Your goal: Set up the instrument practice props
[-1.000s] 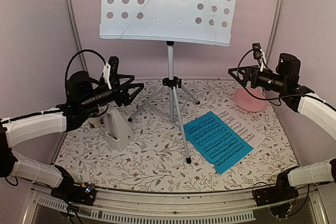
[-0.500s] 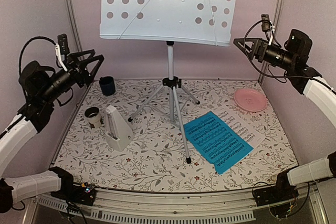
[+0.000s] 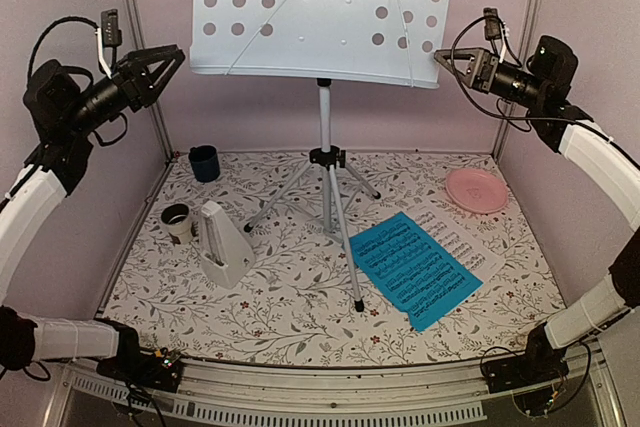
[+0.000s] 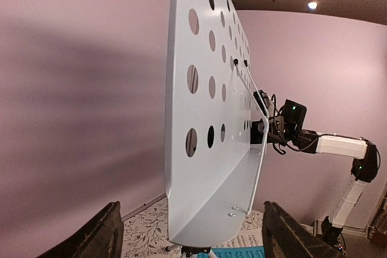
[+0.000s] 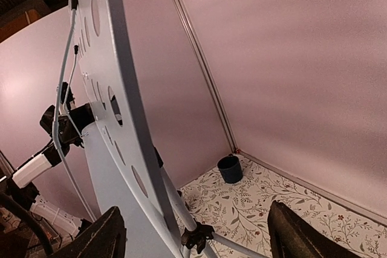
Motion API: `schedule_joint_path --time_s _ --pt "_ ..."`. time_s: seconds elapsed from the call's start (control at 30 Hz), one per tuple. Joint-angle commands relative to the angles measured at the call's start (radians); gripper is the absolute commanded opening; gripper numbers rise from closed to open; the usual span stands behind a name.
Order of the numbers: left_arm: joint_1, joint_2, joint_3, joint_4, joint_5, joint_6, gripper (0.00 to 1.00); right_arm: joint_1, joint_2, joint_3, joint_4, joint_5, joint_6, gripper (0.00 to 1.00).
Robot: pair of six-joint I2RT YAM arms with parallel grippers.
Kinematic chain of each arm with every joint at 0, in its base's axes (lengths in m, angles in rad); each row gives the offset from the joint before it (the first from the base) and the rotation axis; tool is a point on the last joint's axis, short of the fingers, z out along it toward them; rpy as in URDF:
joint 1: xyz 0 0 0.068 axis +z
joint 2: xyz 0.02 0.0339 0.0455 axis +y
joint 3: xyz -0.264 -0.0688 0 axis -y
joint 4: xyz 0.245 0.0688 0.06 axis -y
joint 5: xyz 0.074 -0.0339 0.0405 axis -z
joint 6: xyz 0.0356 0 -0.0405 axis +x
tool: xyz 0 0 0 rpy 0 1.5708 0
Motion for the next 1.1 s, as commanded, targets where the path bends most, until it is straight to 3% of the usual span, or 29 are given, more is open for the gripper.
schedule_joint_path --time_s 0.0,0.13,0.37,0.73,1.07 --pt "0.014 0.074 0.089 -0.031 0.048 0.0 0.77 -0.005 0.037 0.047 0.047 -0.076 0.033 0.81" --pt "0.014 0.133 0.129 -0.023 0.076 0.007 0.68 -0.004 0.047 0.043 0.066 -0.117 0.038 0.77" --pt "0.015 0.21 0.154 0.031 0.108 -0.016 0.32 -0.002 0.052 0.041 0.069 -0.139 0.039 0.61" --pt "-0.013 0.223 0.067 0.123 0.11 -0.014 0.02 0.024 0.08 0.103 0.07 -0.149 0.046 0.45" --pt "-0.047 0.194 -0.067 0.152 0.052 0.05 0.0 0.033 0.088 0.137 0.056 -0.137 0.034 0.26"
